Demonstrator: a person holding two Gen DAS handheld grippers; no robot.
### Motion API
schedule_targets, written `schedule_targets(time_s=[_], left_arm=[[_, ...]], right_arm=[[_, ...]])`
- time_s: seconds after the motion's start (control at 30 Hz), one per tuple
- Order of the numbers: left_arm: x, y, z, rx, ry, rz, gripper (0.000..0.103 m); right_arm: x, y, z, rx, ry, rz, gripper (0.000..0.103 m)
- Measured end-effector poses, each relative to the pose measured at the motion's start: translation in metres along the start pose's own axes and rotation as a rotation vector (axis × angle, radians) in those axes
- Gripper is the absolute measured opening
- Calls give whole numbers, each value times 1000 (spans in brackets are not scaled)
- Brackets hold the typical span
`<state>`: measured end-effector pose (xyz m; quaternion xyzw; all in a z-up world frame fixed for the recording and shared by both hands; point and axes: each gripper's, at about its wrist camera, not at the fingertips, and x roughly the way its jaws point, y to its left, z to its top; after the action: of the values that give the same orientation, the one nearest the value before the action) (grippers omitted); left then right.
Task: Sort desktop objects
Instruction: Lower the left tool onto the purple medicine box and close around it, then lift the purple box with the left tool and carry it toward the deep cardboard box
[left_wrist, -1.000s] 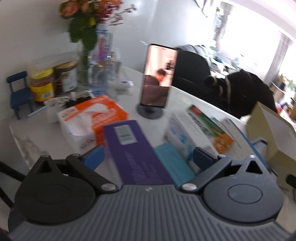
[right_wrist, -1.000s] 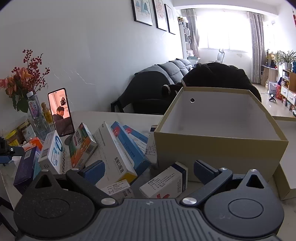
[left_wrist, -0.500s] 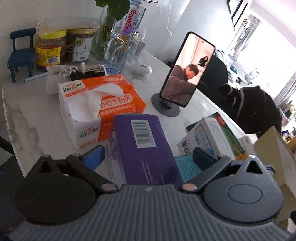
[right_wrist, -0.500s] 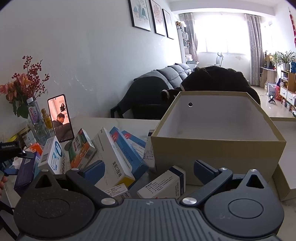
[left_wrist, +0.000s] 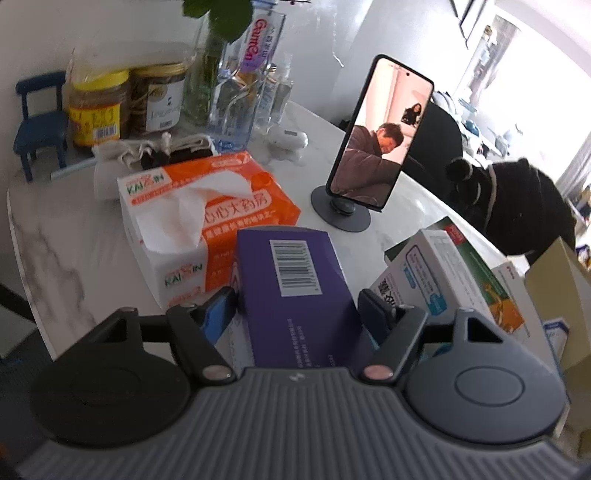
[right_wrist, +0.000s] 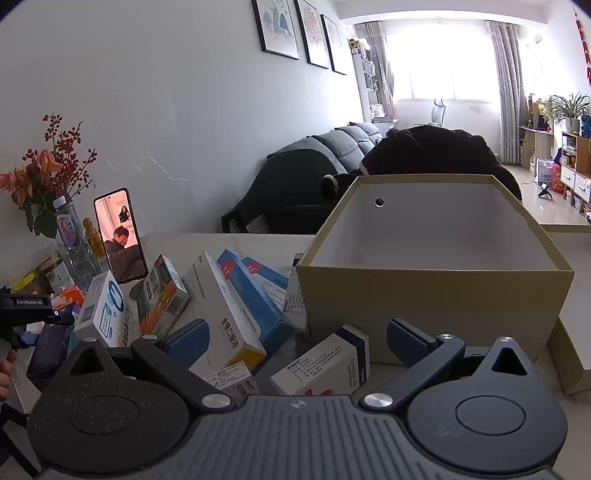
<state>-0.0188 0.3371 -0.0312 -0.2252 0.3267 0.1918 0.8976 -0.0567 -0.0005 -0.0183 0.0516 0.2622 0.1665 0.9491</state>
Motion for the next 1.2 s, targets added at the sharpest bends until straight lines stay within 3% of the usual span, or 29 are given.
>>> schedule_targets(time_s=[0.23, 0.57, 0.7, 0.83, 1.03, 1.2], left_arm=[[2, 7, 11, 65, 67, -24, 72], [-4, -6, -8, 161, 103, 14, 77], [-6, -6, -13, 162, 88, 20, 75], [-12, -5, -14, 152, 57, 42, 65], [-29, 3, -12, 123, 13, 41, 64], [-31, 4, -18, 144, 26, 33, 65]], right_arm=[[-2, -4, 1, 24, -7, -2, 102], [-4, -5, 0, 37, -6, 4, 102], [-7, -7, 2, 45, -12, 2, 102], [-11, -8, 1, 55, -15, 1, 102], [-15, -9, 1, 57, -19, 4, 102], [-16, -7, 2, 46, -17, 10, 102]])
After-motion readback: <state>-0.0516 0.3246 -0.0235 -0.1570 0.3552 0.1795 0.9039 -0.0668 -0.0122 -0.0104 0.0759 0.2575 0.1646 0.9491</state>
